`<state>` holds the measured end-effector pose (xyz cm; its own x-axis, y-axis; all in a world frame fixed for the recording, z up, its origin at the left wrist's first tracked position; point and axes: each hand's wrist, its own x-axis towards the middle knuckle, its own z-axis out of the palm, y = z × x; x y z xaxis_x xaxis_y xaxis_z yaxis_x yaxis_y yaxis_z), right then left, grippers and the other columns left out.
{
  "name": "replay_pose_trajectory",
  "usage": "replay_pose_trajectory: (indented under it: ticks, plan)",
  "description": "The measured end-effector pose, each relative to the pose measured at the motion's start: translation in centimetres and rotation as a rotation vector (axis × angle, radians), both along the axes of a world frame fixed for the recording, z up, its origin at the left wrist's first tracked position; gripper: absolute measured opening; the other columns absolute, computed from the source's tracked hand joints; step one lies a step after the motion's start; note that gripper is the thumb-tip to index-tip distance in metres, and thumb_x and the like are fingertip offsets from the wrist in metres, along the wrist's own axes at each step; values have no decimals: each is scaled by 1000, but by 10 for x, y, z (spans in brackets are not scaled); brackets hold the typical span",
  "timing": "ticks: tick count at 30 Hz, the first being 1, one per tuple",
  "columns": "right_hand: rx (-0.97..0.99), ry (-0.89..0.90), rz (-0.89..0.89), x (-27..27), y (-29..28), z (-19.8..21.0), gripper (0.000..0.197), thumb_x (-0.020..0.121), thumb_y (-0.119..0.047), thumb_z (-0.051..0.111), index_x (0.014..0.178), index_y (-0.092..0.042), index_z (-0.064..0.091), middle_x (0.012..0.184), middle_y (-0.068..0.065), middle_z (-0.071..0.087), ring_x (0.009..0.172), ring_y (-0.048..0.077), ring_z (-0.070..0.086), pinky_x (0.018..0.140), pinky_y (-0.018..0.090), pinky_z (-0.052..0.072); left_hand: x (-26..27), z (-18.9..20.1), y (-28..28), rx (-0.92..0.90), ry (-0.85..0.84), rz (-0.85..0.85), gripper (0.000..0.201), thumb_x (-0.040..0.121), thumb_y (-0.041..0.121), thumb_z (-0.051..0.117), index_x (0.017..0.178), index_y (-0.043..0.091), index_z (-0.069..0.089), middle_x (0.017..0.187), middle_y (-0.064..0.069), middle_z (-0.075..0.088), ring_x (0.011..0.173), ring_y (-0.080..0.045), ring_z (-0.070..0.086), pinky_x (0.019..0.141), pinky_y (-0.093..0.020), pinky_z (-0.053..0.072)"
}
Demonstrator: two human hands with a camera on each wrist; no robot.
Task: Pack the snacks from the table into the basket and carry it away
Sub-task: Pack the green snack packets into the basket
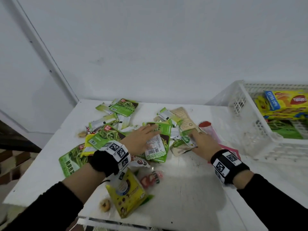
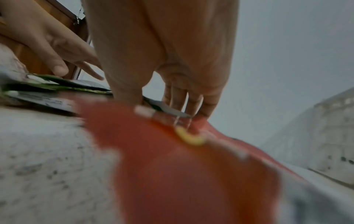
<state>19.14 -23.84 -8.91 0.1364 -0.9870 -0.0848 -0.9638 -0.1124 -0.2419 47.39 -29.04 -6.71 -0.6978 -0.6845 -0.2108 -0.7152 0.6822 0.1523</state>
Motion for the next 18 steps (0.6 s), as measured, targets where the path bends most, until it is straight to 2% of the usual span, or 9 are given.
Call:
replay_pose_trajectory:
  ticks: [3, 5, 6, 8, 10, 13, 15, 16, 18]
  plan:
    - [29, -125, -8, -17, 12, 3, 32, 88, -12, 58, 120, -18, 55, 123, 3, 59, 105, 20, 56, 84, 27, 45, -10, 5, -6, -59, -199, -42, 82, 93, 22, 58, 152, 33, 2, 159, 5, 10, 137, -26, 24, 112, -42, 28]
    - [-69, -283, -30, -27, 20, 10, 30, 89, -9, 59, 118, -17, 61, 119, 6, 59, 104, 23, 57, 84, 23, 45, -16, 13, -9, -113, -261, -18, 83, 88, 36, 62, 150, 38, 7, 151, 0, 21, 132, -26, 29, 109, -42, 31]
    - [-132, -356, -46, -31, 25, 18, 28, 90, -7, 59, 116, -16, 64, 113, 7, 61, 99, 22, 59, 81, 16, 43, -18, 17, -11, -140, -289, 3, 81, 85, 46, 63, 149, 39, 13, 145, -2, 27, 129, -26, 30, 108, -41, 32]
    - [-201, -504, -108, -41, 36, 38, 24, 93, -8, 57, 115, -15, 65, 103, 3, 65, 87, 8, 63, 71, 4, 40, -22, 26, -13, -212, -323, 19, 76, 76, 63, 62, 140, 33, 33, 133, -1, 36, 122, -23, 34, 104, -37, 33]
    - [-162, -644, -157, -54, 47, 57, 21, 96, -12, 55, 115, -17, 61, 95, -7, 64, 76, -10, 61, 63, 2, 40, -29, 39, -13, -219, -194, 19, 61, 73, 64, 64, 118, 24, 51, 120, 3, 44, 110, -16, 39, 94, -31, 38]
    - [-138, -742, -216, -81, 59, 71, 19, 95, -19, 57, 113, -25, 54, 93, -14, 67, 78, -9, 63, 72, 15, 47, -49, 62, -5, -134, 58, 65, 31, 77, 49, 70, 81, 25, 50, 90, 12, 51, 83, -10, 48, 64, -24, 38]
    - [-119, -861, -255, -99, 66, 82, 27, 92, -19, 61, 117, -22, 50, 96, -4, 73, 88, 5, 69, 83, 34, 54, -69, 71, -1, -152, 138, 52, 25, 84, 43, 64, 79, 25, 48, 84, 9, 55, 78, -14, 55, 64, -30, 46]
    - [-111, -891, -262, -109, 69, 91, 32, 91, -19, 62, 120, -21, 48, 96, -1, 74, 90, 10, 70, 85, 39, 54, -80, 75, 0, -135, 183, 41, 23, 88, 41, 60, 80, 25, 46, 82, 7, 56, 78, -17, 57, 64, -33, 48]
    - [-119, -889, -274, -133, 74, 112, 34, 90, -22, 64, 119, -18, 47, 93, -4, 74, 89, 6, 70, 85, 37, 55, -106, 81, 2, -51, 278, 42, 25, 96, 34, 51, 81, 22, 36, 72, 3, 51, 66, -19, 53, 56, -30, 42]
